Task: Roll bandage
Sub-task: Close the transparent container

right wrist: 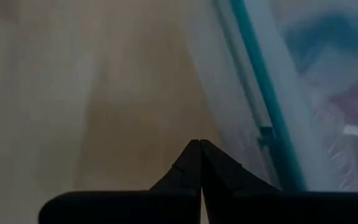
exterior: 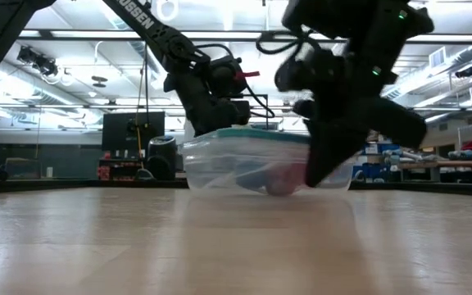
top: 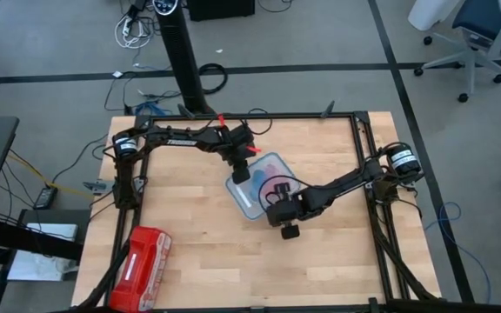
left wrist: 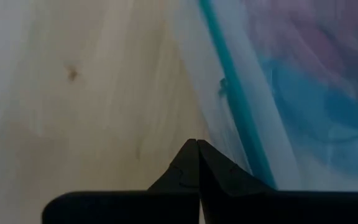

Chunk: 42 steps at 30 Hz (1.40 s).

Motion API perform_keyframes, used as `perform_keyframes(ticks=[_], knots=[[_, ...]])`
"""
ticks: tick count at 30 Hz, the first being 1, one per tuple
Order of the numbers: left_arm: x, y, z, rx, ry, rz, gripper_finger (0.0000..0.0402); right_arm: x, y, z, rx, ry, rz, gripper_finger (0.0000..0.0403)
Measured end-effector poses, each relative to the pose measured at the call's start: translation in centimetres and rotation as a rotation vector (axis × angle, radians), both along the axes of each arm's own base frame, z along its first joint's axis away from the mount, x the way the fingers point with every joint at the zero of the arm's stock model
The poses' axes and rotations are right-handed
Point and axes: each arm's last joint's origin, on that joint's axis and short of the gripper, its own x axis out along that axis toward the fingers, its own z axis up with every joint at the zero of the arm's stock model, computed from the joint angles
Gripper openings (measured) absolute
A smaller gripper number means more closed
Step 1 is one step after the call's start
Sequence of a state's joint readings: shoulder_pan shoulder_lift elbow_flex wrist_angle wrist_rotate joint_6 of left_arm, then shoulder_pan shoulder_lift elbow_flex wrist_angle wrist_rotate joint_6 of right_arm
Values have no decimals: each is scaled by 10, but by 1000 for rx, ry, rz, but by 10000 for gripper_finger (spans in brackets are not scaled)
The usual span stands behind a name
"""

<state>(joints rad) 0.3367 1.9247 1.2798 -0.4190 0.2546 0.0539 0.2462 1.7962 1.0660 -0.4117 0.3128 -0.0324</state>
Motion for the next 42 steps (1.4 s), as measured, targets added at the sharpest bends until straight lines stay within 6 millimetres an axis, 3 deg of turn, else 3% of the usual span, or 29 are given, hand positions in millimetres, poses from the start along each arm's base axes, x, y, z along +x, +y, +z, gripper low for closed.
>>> perform_keyframes(ticks=[7,19,32,42], knots=[[-6,-10,-2,-46,101,-23,0,-20,-4,-3,-90,139,-141,0],[-7,-32,-4,-38,167,-95,0,-27,-41,6,-142,211,-251,0],[2,-62,7,49,113,-152,0,-46,-46,36,-118,178,-279,0],[2,-63,20,35,75,-99,0,-60,-48,16,-102,212,-311,0]])
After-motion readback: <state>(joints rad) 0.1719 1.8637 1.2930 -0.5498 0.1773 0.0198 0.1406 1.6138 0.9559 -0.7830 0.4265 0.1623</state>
